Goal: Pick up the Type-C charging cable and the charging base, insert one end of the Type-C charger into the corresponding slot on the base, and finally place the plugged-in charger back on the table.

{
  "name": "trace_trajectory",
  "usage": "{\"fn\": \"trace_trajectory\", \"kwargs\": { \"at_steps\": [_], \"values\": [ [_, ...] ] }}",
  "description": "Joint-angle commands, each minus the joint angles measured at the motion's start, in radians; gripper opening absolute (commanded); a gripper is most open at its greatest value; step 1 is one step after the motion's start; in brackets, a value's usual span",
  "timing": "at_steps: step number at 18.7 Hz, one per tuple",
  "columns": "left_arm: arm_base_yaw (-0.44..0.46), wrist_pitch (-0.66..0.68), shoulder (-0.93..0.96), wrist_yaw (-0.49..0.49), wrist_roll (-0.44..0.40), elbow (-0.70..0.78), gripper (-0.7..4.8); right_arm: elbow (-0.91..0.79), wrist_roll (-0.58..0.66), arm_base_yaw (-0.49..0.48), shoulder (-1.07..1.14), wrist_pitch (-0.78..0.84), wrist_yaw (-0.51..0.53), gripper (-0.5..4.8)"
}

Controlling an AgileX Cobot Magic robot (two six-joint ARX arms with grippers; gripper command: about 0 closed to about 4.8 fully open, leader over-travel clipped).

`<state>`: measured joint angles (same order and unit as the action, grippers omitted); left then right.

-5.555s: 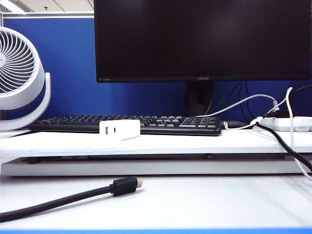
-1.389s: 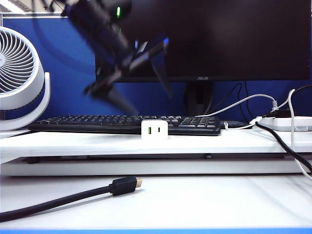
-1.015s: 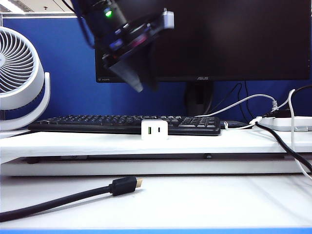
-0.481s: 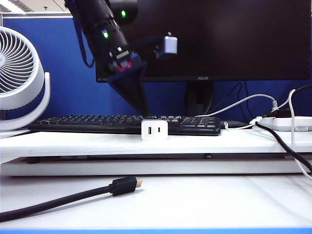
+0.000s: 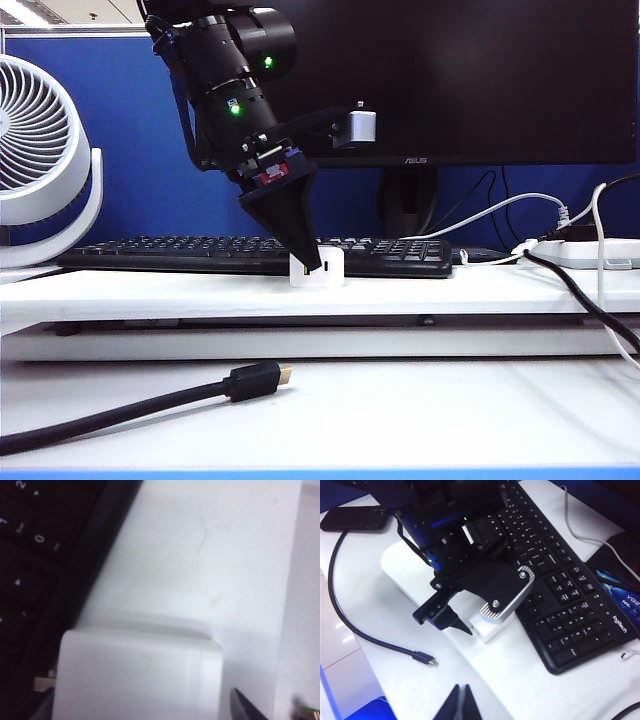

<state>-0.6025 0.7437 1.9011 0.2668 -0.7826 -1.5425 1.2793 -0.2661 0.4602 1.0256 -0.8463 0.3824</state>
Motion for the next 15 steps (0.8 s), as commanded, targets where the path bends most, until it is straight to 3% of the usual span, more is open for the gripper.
{"fn": "trace_trajectory", "kwargs": {
  "at_steps": [1, 4, 7, 9, 12, 15],
  "values": [
    [-0.002, -0.011, 0.008, 0.006, 0.013, 0.000, 4.79, 0.005, 0.004, 0.001, -0.003, 0.013, 0.006, -0.05],
    [-0.002, -0.018, 0.012, 0.007, 0.036, 0.000, 3.70, 0.005, 0.004, 0.001, -0.003, 0.012, 0.006, -0.05],
    [-0.002, -0.024, 0.012, 0.006, 0.061, 0.000, 3.66, 0.005, 0.005, 0.001, -0.003, 0.011, 0.006, -0.05],
    [-0.002, -0.024, 0.010, 0.003, 0.131, -0.002, 3.66, 0.005, 0.005, 0.001, -0.003, 0.010, 0.006, -0.05],
    [-0.002, -0.025, 0.002, -0.001, 0.345, -0.003, 3.66, 0.005, 0.005, 0.001, -0.003, 0.009, 0.006, -0.05],
    [-0.002, -0.018, -0.012, -0.002, 0.670, -0.003, 3.66, 0.005, 0.004, 0.001, -0.003, 0.009, 0.006, -0.05]
  ]
}}
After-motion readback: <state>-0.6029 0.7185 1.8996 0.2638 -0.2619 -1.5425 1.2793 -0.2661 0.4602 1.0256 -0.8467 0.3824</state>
